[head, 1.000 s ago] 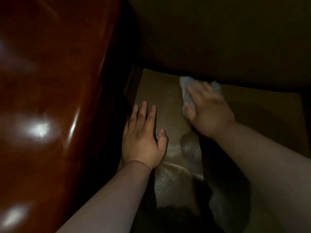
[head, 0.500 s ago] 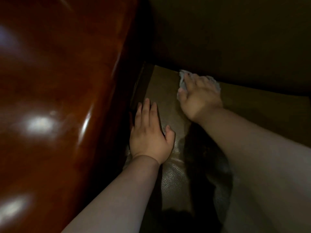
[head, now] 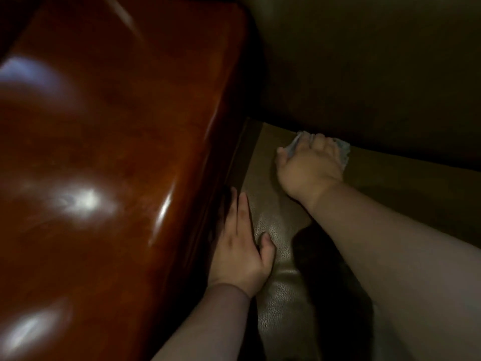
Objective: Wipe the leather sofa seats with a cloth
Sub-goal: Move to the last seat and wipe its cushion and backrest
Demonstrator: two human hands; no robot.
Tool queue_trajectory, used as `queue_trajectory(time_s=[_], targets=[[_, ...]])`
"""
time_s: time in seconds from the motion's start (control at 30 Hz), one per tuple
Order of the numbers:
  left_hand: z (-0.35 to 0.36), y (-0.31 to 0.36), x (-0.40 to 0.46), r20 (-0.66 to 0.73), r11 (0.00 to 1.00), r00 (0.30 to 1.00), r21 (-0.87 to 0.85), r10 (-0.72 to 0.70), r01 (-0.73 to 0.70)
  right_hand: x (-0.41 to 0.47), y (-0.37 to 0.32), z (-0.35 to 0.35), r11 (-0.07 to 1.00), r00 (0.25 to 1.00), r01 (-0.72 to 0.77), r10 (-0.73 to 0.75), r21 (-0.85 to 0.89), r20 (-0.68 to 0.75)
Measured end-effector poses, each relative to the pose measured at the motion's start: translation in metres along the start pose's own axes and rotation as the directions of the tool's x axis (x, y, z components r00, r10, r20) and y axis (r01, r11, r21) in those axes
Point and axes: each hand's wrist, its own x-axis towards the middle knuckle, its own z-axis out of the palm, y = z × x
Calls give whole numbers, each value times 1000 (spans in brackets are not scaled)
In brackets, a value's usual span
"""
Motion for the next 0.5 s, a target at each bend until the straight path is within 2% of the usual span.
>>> queue_trajectory(time_s=[0.07,0.17,0.2,0.27,0.33,0.4,0.43,0.47,0.5], targets=[[-3,-1,-1,0,1000,1000,-6,8,-8,-6,-2,-3,999,999,36,-36,10,1],[-8,3,-1,3,1000,1000,-14,8,-8,-30,31,-10,939,940,340,-339,-42,24],[-9,4,-1,2,1000,1000,-27,10,-10,-40,44,-11,918,919,394,-394,-42,14],[-7,3,-2,1,999,1000,-54,0,0,-43,57,-8,945,944,326,-327,-19,-37],[-4,1,-1,-4,997,1000,-71,1,-1,-28,37,-5,993,993,117,-116,26,-34],[-4,1,0,-30,997,999,-69,18,-20,-8,-1,2,997,997,-27,32,73,-64],[-3,1,0,-42,997,999,-69,25,-27,0,-19,5,994,996,-40,48,102,-74],[-2,-1,0,-48,997,998,-69,31,-34,2,-32,6,993,998,10,-2,117,-70],[-1,-2,0,-49,997,998,-73,36,-40,0,-38,8,984,989,144,-138,110,-60]])
